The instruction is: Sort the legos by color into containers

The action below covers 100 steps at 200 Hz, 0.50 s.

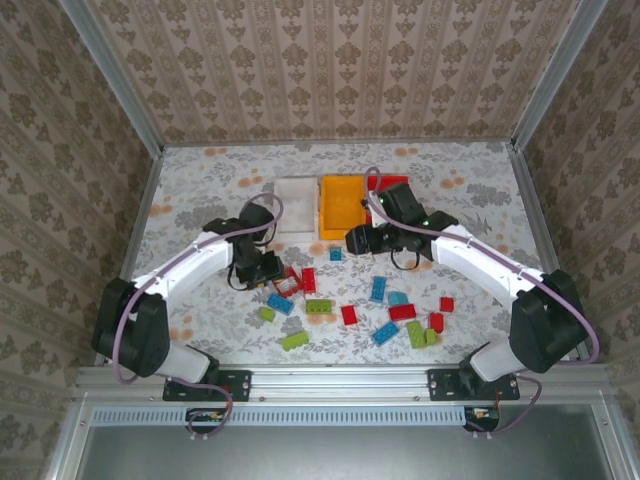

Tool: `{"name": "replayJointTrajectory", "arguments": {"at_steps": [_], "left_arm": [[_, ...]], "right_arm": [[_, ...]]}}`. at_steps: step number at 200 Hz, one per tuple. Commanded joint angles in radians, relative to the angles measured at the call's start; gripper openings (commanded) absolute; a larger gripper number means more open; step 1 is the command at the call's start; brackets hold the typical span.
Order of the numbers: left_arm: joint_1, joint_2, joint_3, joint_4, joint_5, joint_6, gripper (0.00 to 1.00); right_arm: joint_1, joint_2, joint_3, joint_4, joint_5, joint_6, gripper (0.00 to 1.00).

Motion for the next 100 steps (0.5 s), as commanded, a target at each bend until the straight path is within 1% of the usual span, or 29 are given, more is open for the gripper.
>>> {"name": "replayJointTrajectory", "arguments": {"at_steps": [1,23,28,48,74,100], "left_arm": [[-0.003,0.012,-0.037,0.053,0.051,-0.157,0.4],[-0.008,0.029,-0.067,0.085,0.027,-0.205,0.36],[-0.009,0.036,-0.07,0.086,0.022,-0.211,0.36],[-0.014,0.049,-0.094,0.107,0.002,-0.224,0.34],[-0.011,0.062,-0.12,0.153,-0.021,-0.226,0.32],[-0.011,0.091,-0.11,0.176,-0.052,-0.21,0.28]], "right_arm": [[0.028,-0.066,-0.037,0.063,-0.117,0.029,0.57],[0.032,-0.067,-0.063,0.068,-0.152,0.044,0.58],[0.033,-0.1,-0.065,0.068,-0.164,0.045,0.58],[0.036,-0.12,-0.073,0.078,-0.213,0.035,0.6],[0.042,-0.141,-0.094,0.109,-0.265,0.036,0.63],[0.063,-0.149,-0.097,0.134,-0.304,0.036,0.64]]}}
